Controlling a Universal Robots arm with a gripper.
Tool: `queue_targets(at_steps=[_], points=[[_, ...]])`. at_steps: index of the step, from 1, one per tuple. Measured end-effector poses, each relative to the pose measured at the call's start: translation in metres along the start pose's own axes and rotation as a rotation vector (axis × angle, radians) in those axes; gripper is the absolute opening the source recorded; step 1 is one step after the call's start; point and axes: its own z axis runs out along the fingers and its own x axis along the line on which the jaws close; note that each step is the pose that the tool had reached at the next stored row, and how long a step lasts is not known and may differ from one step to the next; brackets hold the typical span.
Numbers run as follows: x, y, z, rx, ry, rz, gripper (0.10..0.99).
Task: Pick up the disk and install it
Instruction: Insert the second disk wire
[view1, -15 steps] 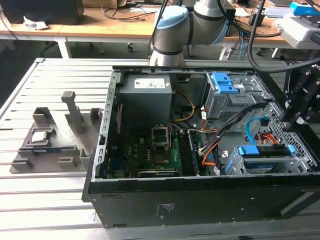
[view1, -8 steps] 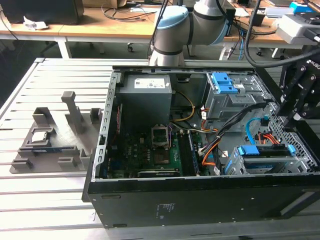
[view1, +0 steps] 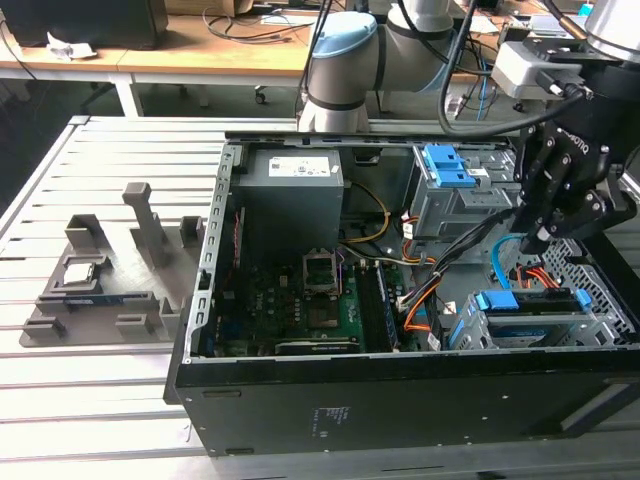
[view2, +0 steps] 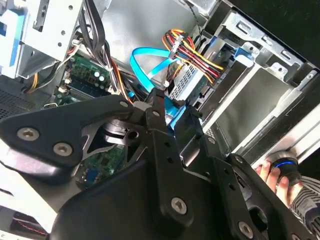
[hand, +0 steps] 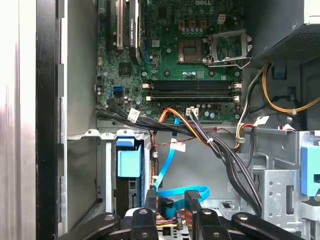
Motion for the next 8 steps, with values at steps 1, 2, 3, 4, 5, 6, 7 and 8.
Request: queue_targets(at_steps=[1,2,3,4,5,6,7,8], points=[[0.0001,0.0,0.0,0.0,0.0005,0.0,0.361],[0.0001,0.0,0.0,0.0,0.0008,0.0,0.361],[0.0001,0.0,0.0001,0.0,0.0009,0.0,0.361],[0.0001,0.0,0.0001,0.0,0.0012,0.0,0.278],[0.0,0.0,0.0001,0.0,0.0016,0.0,0.216],[0.0001,0.0001,0.0001,0.0,0.0019,0.0,0.165],[0.0001,0.0,0.0,0.0,0.0023,0.0,0.165],[0.0001,0.0,0.0001,0.0,0.0025,0.0,0.165]])
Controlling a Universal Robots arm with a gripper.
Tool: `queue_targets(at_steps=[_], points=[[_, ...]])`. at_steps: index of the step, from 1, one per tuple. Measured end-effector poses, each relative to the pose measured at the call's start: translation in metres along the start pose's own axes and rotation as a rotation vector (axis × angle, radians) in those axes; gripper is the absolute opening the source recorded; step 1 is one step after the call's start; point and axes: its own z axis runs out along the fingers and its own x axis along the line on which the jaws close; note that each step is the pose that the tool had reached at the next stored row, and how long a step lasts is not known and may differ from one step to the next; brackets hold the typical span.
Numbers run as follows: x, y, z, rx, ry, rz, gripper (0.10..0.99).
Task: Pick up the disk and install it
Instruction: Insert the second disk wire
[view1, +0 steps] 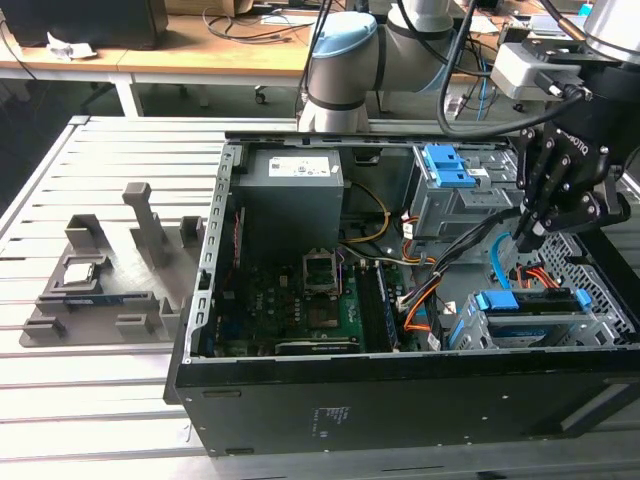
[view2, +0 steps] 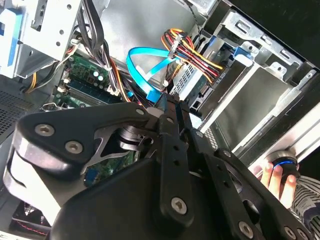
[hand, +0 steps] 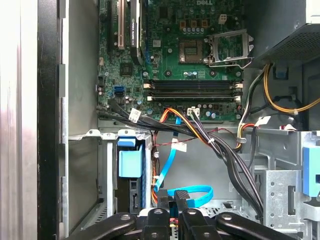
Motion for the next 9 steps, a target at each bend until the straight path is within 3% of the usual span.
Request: queue_targets(at_steps=[4,8,9], points=[[0.0012,0.0,0.0,0.0,0.0014,0.0,0.165],[0.0339,-0.0002,0.002,0.0,0.0007,0.0,0.165],[0.0359,-0.0003,0.0026,0.0,0.0008,0.0,0.165]])
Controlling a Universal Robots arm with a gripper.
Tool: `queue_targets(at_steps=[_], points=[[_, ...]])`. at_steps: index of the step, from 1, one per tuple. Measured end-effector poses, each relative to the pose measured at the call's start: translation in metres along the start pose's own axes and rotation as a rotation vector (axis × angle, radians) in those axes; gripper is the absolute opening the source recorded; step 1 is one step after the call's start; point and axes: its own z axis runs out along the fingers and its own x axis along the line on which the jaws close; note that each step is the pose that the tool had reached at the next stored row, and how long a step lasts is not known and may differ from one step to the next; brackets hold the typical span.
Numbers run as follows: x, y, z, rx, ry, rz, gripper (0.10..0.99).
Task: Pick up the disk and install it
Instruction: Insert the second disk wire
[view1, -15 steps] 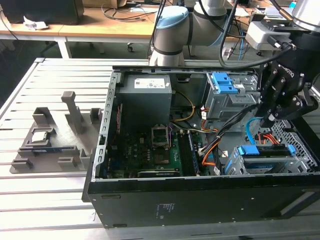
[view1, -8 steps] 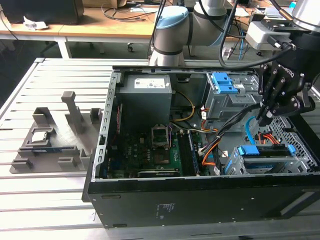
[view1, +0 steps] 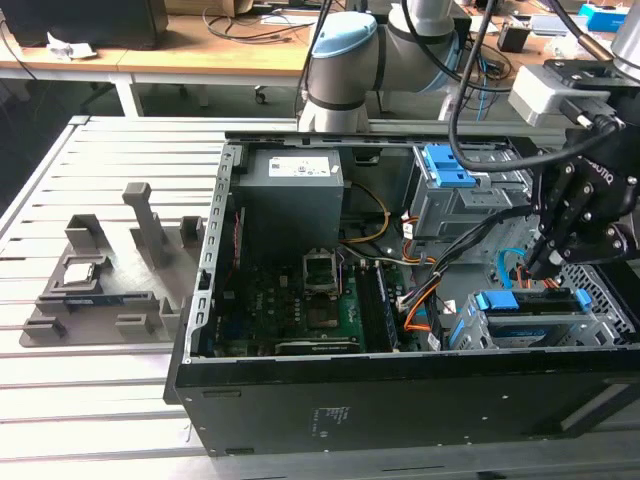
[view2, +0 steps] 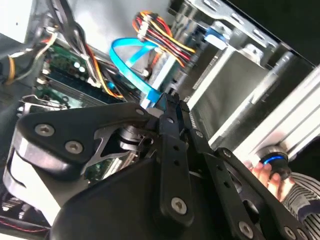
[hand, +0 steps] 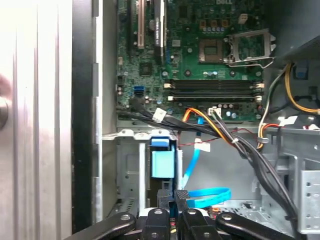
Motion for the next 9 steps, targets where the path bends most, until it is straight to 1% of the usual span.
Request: queue_targets(at_steps=[2,5,8,9], points=[[0.0029,-0.0003,0.0026,0.0,-0.0003,0.0,0.165],[0.0027,-0.004,0.0083,-0.002,0.0,0.0,0.165],[0.0024,-0.0058,0.0143,-0.004,0.0001,0.0,0.165],[0.0022,-0.007,0.0179,-0.006,0.0,0.0,0.165]])
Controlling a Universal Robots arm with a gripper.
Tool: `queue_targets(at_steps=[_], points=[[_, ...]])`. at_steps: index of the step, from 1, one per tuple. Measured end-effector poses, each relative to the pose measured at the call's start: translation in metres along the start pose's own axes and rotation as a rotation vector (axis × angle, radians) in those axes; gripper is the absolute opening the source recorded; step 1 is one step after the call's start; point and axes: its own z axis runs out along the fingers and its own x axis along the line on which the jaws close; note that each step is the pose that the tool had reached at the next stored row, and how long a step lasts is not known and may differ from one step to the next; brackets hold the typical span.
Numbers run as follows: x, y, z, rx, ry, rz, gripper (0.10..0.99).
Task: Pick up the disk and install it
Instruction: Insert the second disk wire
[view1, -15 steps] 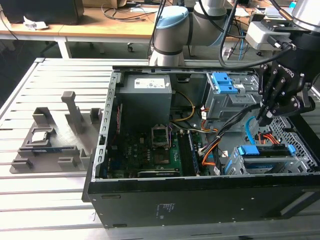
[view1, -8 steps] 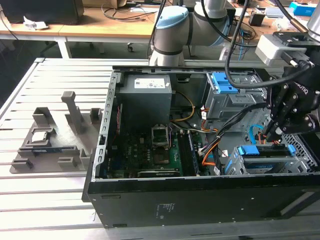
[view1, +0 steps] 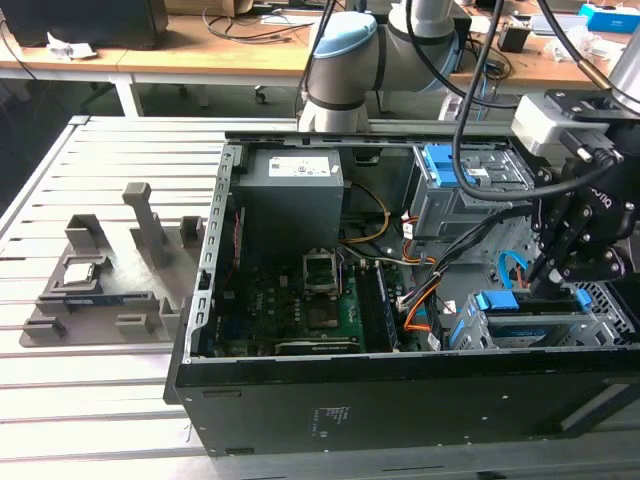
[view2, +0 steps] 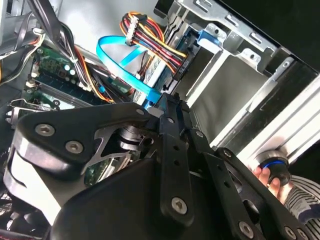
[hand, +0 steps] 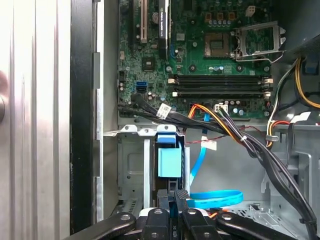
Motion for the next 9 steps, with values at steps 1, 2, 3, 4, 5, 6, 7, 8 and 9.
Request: queue_targets(at_steps=[1,2,3,4,5,6,7,8,9], points=[[-0.0001,-0.001,0.0025,-0.001,-0.0001,0.0,0.165],[-0.0001,-0.0013,0.0036,-0.001,-0.0002,0.0,0.165],[-0.0001,-0.0015,0.0037,-0.001,-0.0025,0.0,0.165],[-0.0002,-0.0016,0.0039,-0.001,-0.0086,-0.001,0.165],[-0.0002,-0.0018,0.004,-0.001,-0.0191,-0.001,0.165],[-0.0002,-0.0019,0.0042,-0.001,-0.0245,-0.002,0.165],[-0.0002,-0.0021,0.0043,-0.001,-0.0289,-0.002,0.165],[-0.0003,-0.0024,0.0046,-0.001,-0.0306,-0.003,0.165],[-0.0003,-0.0027,0.0047,-0.001,-0.0307,-0.003,0.165]])
